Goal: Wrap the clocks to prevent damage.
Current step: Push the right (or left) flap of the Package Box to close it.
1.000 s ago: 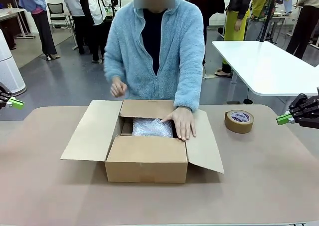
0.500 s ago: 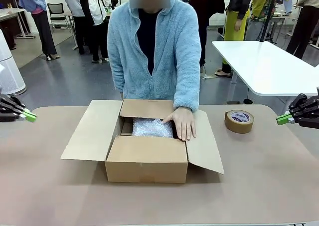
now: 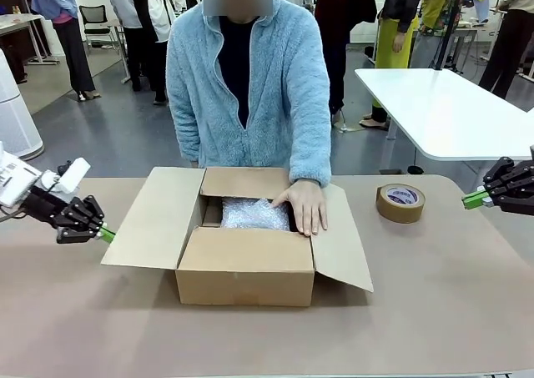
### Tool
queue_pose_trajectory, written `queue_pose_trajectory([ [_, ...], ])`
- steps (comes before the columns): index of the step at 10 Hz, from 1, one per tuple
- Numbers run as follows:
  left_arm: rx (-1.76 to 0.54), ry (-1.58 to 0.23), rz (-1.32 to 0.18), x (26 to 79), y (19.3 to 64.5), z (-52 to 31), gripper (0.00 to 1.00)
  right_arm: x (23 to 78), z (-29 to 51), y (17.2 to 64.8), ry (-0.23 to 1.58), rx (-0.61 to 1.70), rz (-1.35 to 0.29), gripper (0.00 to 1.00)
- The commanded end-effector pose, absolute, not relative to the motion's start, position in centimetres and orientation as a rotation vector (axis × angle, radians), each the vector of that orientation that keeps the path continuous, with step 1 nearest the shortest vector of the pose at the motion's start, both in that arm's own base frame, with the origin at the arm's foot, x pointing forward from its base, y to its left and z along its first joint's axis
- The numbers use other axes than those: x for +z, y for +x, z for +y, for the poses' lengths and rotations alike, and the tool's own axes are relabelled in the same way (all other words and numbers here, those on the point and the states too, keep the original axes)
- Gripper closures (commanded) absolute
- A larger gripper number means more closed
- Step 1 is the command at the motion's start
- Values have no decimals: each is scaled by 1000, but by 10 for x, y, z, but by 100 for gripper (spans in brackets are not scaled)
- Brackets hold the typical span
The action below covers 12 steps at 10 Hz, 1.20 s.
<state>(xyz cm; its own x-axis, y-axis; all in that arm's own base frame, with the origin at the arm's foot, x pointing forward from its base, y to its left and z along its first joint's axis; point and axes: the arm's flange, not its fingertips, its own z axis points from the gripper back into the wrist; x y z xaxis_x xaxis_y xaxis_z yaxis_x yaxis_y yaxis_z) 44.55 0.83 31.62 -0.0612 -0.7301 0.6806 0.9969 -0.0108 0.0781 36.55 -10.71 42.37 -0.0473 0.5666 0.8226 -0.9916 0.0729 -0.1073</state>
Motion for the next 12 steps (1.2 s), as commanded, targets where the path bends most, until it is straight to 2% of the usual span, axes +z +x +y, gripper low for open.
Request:
queue_pose_trajectory([
  [1, -1539, -555, -744, 309, 448, -6, 99, 422, -107, 365, 657, 1415, -866, 99],
  [4, -1545, -632, -780, 294, 444, -27, 99, 422, -107, 365, 657, 1415, -866, 99],
  [10, -1481, -898, -844, 283, 445, -28, 99, 422, -107, 365, 657, 1415, -866, 99],
  [12, -1378, -876, -942, 277, 448, -26, 99, 422, -107, 365, 657, 1415, -866, 99],
])
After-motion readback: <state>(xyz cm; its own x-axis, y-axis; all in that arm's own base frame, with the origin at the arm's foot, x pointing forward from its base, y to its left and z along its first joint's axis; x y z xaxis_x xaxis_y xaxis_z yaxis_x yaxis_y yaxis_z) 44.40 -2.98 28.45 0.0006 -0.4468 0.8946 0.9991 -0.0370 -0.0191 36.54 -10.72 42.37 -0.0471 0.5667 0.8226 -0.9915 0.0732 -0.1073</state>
